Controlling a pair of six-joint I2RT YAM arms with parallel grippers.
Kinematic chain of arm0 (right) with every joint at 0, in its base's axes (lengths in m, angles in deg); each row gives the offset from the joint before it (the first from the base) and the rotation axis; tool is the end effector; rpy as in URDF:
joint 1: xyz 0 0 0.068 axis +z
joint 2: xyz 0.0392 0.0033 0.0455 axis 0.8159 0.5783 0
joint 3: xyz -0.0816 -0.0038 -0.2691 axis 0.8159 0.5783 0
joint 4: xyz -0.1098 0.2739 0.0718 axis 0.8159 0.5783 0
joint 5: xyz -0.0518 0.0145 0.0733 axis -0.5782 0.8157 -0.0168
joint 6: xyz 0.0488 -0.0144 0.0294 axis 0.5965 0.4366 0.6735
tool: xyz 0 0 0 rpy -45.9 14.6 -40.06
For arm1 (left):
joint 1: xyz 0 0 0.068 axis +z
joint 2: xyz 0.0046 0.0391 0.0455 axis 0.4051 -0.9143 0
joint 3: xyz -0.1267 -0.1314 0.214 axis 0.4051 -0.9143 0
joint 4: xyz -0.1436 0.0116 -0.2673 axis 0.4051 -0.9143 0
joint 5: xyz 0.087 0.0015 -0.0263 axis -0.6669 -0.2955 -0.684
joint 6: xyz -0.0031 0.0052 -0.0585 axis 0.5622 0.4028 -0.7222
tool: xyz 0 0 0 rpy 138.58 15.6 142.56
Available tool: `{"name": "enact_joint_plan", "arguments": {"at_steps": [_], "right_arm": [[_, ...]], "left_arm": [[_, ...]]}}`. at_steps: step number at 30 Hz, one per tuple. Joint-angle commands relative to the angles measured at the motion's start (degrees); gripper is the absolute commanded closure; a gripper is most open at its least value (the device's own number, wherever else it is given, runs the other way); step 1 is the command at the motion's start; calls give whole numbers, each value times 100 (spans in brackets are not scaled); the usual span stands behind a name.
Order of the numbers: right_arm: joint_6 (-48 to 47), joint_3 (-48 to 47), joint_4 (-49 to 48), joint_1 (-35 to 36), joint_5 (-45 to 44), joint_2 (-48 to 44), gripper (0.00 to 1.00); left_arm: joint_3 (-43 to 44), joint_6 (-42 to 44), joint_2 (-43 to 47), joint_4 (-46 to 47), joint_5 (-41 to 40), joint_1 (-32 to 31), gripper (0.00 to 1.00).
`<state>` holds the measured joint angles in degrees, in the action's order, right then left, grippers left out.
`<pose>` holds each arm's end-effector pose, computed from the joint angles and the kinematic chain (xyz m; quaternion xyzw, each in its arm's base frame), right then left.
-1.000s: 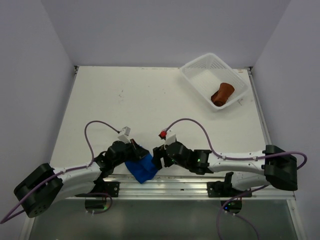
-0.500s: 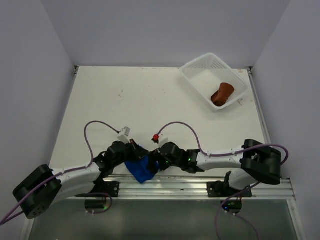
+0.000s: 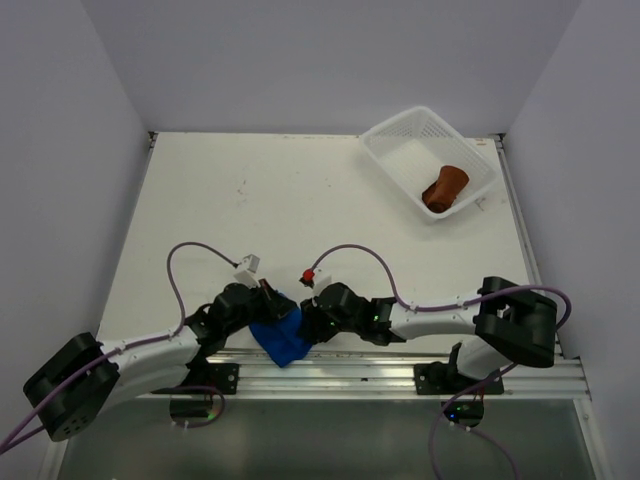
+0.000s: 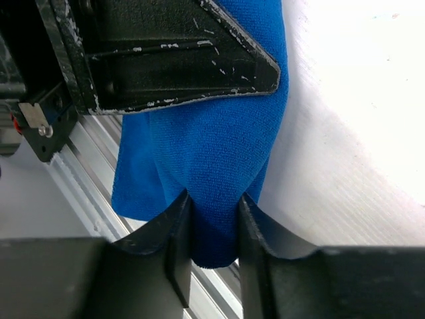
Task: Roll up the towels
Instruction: Roll the towel
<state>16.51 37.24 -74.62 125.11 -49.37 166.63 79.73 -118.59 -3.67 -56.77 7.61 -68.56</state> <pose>0.1102 0.3064 0.1316 -0.2469 0.8653 0.3454 0.2666 0.1406 -0.1384 0.0966 -0.1161 0.8472 -0.4082 0.3197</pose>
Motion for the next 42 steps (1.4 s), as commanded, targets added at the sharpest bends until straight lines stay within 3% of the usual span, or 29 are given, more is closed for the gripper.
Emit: {"name": "enact_joint_plan", "arguments": {"at_steps": [1, 4, 11, 19, 24, 29, 32, 35, 36, 37, 42], "right_arm": [[-40, -95, 61, 5, 303, 152, 74], [-84, -86, 113, 14, 181, 56, 85], [-312, -183, 447, 14, -565, -156, 100], [-418, -201, 632, 32, -1603, -191, 100], [-568, -253, 729, 40, -2095, -103, 100], [-708, -402, 878, 260, -2666, 28, 100], [-831, -569, 1062, 436, -3044, 178, 100], [-902, -727, 1272, 585, -3325, 336, 100], [-937, -754, 1291, 612, -3353, 424, 100], [-954, -780, 1309, 655, -3388, 451, 100], [-928, -947, 1493, 787, -3747, 600, 100]], "left_arm": [[-50, 417, 24, -884, -524, 2, 98], [284, 558, 33, -1140, -744, 10, 97], [1233, 997, -274, -1246, -718, 299, 92], [2025, 1296, -705, -1368, -489, 661, 76], [2139, 1367, -696, -1535, -524, 757, 54], [2244, 1376, -635, -1807, -638, 810, 45], [2288, 1393, -565, -1896, -700, 819, 34], [2402, 1446, -564, -2045, -744, 819, 17], [2446, 1489, -608, -2089, -744, 819, 5], [2490, 1542, -634, -2141, -727, 819, 0], [2561, 1569, -749, -2247, -647, 819, 1]]}}
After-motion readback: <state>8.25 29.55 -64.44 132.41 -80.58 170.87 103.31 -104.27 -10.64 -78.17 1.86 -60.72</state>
